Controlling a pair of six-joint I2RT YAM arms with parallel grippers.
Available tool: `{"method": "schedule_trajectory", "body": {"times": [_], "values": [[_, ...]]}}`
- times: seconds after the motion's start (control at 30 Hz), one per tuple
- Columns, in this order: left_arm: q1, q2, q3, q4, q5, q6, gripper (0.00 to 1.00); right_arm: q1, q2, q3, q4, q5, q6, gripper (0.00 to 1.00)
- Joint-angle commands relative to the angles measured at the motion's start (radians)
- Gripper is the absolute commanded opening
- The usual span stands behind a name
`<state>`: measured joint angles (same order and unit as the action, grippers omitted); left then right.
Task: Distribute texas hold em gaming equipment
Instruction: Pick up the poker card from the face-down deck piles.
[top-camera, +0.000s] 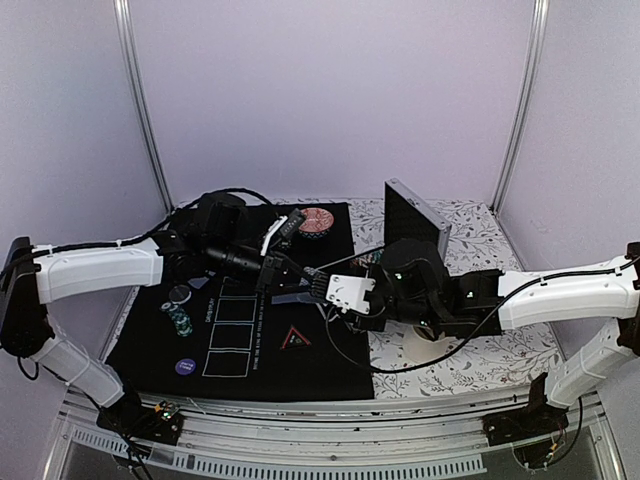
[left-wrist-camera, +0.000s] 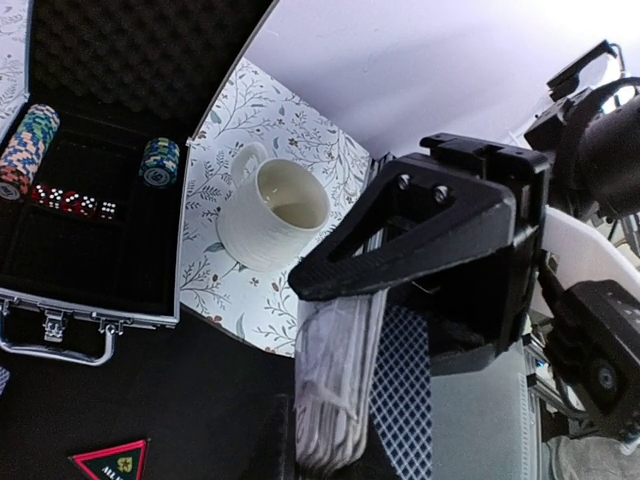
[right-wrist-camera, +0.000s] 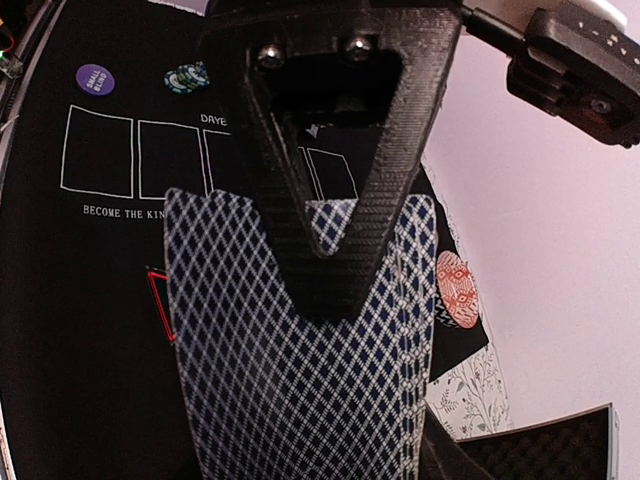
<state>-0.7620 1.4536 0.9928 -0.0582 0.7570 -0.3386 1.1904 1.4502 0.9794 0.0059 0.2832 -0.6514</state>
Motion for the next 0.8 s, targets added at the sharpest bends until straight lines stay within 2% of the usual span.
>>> {"method": "schedule_trajectory", "body": {"times": [0.0, 0.1, 0.13, 0.27, 0.43, 0.63, 0.77], "values": [[-0.019, -0.029, -0.012, 0.090, 0.058, -0.014, 0.00, 0.003, 0.011, 0.025, 0.037, 0.007, 0.007, 0.58], [-0.020, -0.047, -0.019, 0.090, 0.008, -0.009, 0.00, 0.003, 0.016, 0.035, 0.014, -0.018, 0.025, 0.97], [-0.020, -0.052, -0.021, 0.090, -0.003, -0.006, 0.00, 0.003, 0.018, 0.040, 0.001, -0.034, 0.034, 0.99], [-0.021, -0.065, -0.021, 0.073, -0.031, 0.013, 0.00, 0.003, 0.030, 0.068, -0.046, -0.082, 0.066, 0.99], [-0.025, -0.061, -0.010, 0.026, -0.052, 0.044, 0.00, 0.003, 0.035, 0.072, -0.057, -0.054, 0.081, 1.00], [-0.039, -0.063, -0.003, 0.013, -0.023, 0.066, 0.00, 0.004, 0.037, 0.075, -0.052, 0.003, 0.074, 0.76], [-0.042, -0.062, -0.002, 0.006, -0.016, 0.070, 0.00, 0.000, 0.038, 0.075, -0.050, 0.026, 0.067, 0.66]]}}
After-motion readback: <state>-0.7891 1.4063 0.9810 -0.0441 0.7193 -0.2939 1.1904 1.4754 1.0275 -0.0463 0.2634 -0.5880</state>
